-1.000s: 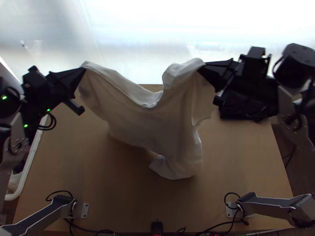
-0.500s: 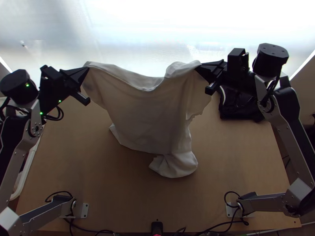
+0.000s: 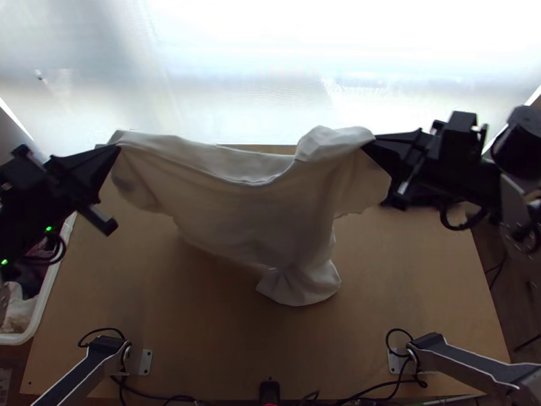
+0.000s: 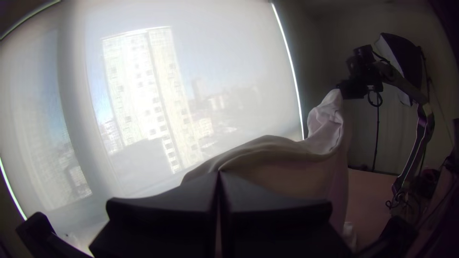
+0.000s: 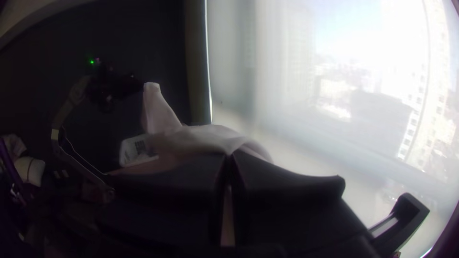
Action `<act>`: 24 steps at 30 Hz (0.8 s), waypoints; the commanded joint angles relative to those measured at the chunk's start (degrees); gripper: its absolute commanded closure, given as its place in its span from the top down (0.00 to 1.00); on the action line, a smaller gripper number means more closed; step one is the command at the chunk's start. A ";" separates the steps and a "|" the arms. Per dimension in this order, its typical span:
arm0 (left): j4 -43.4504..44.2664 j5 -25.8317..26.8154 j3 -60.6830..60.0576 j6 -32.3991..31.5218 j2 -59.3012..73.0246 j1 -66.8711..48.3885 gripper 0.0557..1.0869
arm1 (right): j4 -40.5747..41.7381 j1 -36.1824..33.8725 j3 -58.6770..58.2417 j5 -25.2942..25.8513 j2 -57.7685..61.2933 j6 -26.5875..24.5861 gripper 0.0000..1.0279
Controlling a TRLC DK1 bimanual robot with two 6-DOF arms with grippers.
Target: Fold the t-shirt
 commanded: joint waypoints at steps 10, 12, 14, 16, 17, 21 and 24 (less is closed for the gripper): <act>-22.24 0.05 7.15 -0.76 -11.75 0.02 0.04 | -7.72 1.92 -5.62 -0.18 -14.83 2.25 0.03; -22.95 0.05 5.74 -1.38 -12.90 0.02 0.04 | -7.81 1.92 -7.64 -0.18 -15.44 2.78 0.03; -22.95 0.05 1.79 -1.55 -14.39 0.11 0.04 | -7.64 1.75 -10.63 -0.18 -15.35 2.52 0.03; -22.15 -0.03 -3.14 -0.41 -15.71 0.11 0.04 | -7.02 1.48 -13.26 -0.09 -14.47 1.99 0.03; -20.40 -0.12 -6.21 0.03 -16.41 0.11 0.04 | -6.23 1.31 -14.58 0.00 -13.77 1.73 0.03; -14.95 -0.21 -16.50 6.18 -16.24 1.25 0.04 | -3.59 -0.27 -18.18 0.09 -8.67 -1.35 0.03; -6.25 -0.21 -24.67 9.43 -14.57 3.18 0.04 | 2.73 -0.62 -21.00 0.09 -3.93 -1.61 0.03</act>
